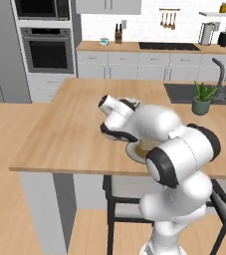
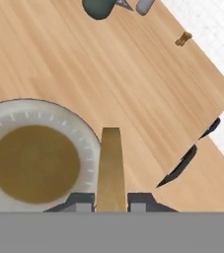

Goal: Start the toaster. Once the lever pops up, take the bread to the plate on the dining counter.

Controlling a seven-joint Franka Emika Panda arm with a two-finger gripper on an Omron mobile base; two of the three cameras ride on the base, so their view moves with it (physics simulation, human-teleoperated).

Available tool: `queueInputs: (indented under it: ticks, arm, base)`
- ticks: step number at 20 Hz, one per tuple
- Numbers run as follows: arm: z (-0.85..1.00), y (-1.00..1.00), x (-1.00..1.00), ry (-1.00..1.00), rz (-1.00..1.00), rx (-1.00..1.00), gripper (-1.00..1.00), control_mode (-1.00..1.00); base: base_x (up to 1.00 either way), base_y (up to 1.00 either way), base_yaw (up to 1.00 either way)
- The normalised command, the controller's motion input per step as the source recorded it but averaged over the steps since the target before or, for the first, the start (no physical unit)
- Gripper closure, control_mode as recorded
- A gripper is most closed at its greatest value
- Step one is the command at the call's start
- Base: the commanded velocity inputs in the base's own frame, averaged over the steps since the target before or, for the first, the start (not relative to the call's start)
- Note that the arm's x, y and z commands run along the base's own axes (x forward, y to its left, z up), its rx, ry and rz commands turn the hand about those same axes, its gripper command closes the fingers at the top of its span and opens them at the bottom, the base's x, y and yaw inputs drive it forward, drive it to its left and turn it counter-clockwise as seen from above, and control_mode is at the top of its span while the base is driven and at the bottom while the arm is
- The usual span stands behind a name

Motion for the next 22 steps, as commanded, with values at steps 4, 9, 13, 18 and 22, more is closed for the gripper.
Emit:
queueInputs:
  ticks: [4, 9, 13, 18, 22]
  arm:
    - [-0.53, -0.29, 0.41, 0.00, 0.00, -0.01, 1.00, -1.00]
    - [-0.40, -0.35, 0.39, 0.03, 0.00, -0.03, 1.00, -1.00]
    - [-0.48, -0.20, 0.35, 0.00, -0.02, -0.05, 1.00, -1.00]
    - [-0.48, -0.14, 0.31, 0.00, -0.02, -0.01, 1.00, -1.00]
    - [-0.18, -0.10, 0.02, -0.02, 0.00, 0.01, -1.00, -1.00]
  base:
    - [0.00, 0.00, 0.00]
    - [0.00, 0.00, 0.00]
    - [0.00, 0.00, 0.00]
    - [0.00, 0.00, 0.00]
    - [0.00, 0.00, 0.00]
